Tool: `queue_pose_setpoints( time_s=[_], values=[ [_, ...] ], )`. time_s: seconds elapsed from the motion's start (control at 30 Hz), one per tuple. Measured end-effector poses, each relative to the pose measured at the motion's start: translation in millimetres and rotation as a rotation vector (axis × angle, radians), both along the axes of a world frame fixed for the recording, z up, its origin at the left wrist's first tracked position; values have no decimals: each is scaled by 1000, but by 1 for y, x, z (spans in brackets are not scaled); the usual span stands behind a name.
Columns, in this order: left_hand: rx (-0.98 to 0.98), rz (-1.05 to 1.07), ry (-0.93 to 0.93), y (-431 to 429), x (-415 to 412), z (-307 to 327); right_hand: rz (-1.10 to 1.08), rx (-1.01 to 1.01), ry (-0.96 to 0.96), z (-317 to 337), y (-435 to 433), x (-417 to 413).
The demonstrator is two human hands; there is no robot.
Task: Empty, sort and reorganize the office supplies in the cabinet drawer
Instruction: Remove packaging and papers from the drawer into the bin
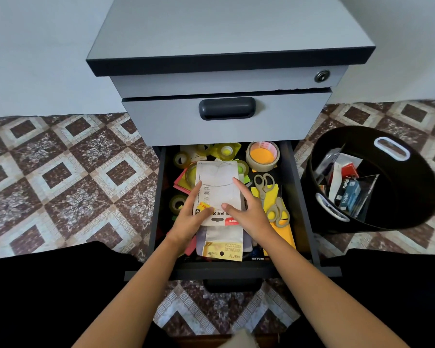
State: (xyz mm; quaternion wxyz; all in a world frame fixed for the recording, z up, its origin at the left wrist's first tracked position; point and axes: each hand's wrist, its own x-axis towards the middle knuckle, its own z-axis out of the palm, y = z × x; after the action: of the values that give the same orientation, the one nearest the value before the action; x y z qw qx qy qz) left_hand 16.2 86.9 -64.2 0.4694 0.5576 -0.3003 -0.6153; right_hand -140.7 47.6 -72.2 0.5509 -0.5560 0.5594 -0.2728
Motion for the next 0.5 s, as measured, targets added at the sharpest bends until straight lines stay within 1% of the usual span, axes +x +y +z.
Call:
queue_pose_setpoints(
  time_s=[0.13,0.33,0.5],
  values=[
    [4,-84,-21,-5,0,11,40,-46,-38,15,-4,-11],
    [-44,-189,-56,-18,-16,35,62,-77,-76,38,-11,-37],
    [-96,-286,-138,-28,-42,50,38,-107,-108,63,-12,-74]
  ],
)
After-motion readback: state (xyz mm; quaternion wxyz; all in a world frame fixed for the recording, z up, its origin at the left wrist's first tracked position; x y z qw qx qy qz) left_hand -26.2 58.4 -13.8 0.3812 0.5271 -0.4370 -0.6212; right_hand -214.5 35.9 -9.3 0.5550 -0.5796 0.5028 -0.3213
